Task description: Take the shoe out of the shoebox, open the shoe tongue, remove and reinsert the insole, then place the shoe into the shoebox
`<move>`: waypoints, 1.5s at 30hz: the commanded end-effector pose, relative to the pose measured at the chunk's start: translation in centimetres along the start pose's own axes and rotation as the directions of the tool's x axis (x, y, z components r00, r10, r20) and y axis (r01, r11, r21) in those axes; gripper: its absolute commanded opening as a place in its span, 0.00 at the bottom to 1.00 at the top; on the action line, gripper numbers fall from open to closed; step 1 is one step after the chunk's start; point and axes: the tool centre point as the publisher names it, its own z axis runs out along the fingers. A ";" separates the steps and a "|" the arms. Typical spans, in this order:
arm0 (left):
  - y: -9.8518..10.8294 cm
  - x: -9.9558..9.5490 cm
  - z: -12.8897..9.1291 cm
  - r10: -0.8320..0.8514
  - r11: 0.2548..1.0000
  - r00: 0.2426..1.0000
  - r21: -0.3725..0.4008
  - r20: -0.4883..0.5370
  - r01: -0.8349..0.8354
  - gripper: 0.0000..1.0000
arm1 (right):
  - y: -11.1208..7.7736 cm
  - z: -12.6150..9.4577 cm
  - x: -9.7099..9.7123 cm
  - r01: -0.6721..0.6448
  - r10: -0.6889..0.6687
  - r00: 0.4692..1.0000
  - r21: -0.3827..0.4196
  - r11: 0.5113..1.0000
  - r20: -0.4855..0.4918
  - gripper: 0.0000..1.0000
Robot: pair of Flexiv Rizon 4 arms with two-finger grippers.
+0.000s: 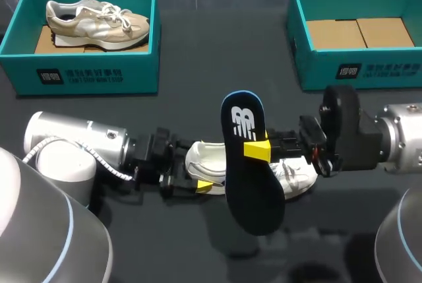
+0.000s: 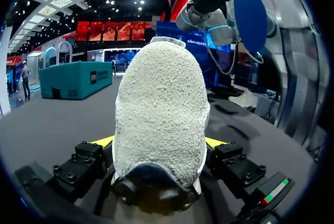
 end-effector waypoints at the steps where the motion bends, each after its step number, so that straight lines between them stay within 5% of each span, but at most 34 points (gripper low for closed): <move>1: -0.6 0.3 -1.7 0.008 0.998 1.000 -0.060 0.006 -0.008 1.00 | -0.1 0.0 0.3 0.000 0.000 1.000 0.000 1.000 0.007 0.00; 11: -1.1 0.1 -4.9 -0.002 0.969 0.999 -0.246 -0.042 -0.009 1.00 | -0.1 0.0 0.3 0.000 0.000 1.000 0.000 1.000 0.007 0.00; 14: -1.4 0.6 -6.2 -0.038 0.901 0.990 -0.433 -0.139 -0.026 1.00 | -0.1 0.0 0.3 0.000 0.000 1.000 0.000 1.000 0.007 0.00; 29: -1.8 0.6 -6.8 0.014 0.893 0.987 -0.442 -0.161 -0.084 1.00 | -0.1 0.0 0.3 0.000 0.000 1.000 0.000 1.000 0.007 0.00; 45: -5.3 0.2 -7.0 0.086 0.640 0.992 -0.758 -0.096 -0.129 1.00 | -0.1 0.0 0.3 0.000 0.000 1.000 0.000 1.000 0.007 0.00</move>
